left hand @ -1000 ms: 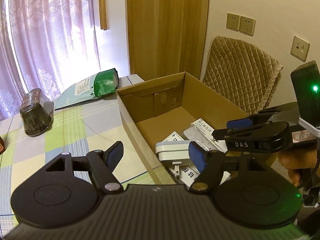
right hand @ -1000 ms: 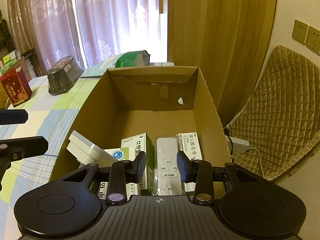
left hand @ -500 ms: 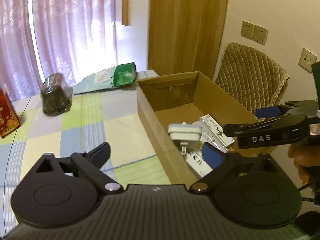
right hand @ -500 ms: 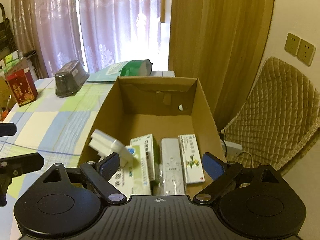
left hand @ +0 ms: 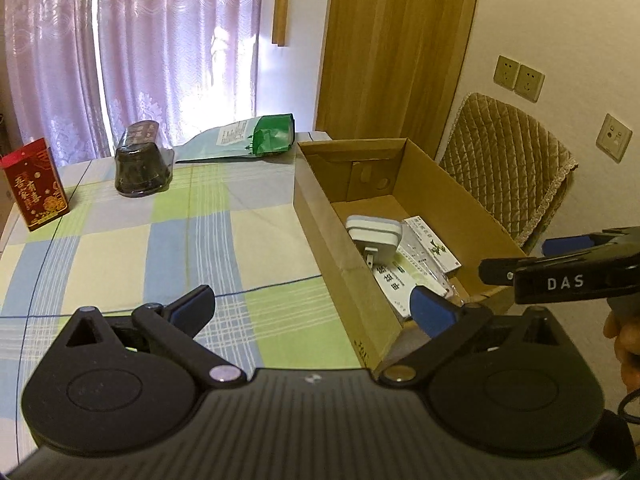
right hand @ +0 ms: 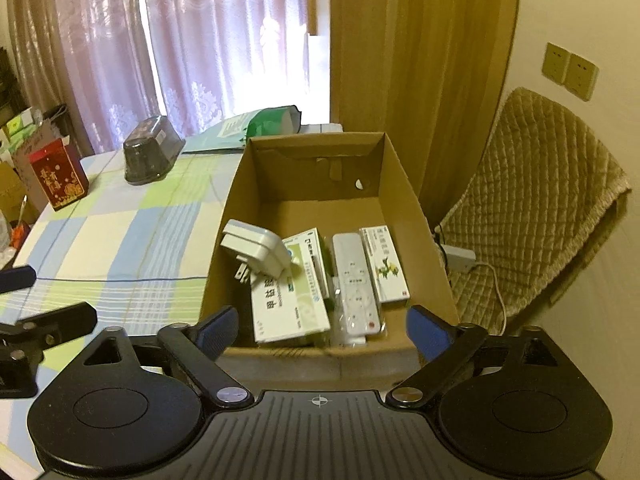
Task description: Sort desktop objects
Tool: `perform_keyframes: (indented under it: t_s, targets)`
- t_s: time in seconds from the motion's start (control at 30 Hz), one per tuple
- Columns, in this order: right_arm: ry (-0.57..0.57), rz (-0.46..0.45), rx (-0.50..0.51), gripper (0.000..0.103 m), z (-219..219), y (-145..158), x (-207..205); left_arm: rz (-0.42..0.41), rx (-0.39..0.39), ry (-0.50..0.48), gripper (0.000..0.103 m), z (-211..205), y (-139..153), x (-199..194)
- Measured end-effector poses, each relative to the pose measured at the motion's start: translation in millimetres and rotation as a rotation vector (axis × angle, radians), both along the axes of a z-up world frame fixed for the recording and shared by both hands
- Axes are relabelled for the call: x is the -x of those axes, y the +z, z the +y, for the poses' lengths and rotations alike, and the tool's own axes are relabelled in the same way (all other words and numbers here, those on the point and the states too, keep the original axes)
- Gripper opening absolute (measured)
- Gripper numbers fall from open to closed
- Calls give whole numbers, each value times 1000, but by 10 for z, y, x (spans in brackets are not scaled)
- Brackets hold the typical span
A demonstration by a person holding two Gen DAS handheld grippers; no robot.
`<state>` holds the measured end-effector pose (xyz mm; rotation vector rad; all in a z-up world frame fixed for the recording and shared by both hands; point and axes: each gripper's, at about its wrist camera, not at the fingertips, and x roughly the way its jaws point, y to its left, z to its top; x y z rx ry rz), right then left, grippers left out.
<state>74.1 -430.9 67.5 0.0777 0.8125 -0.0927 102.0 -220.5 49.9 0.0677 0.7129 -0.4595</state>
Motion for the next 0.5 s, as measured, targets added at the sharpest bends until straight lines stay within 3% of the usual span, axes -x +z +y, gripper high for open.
perform_keyframes:
  t_s: [0.5]
  targets:
    - [-60,10,-43,103,204,203,599,39,14,3,102,163,90,398]
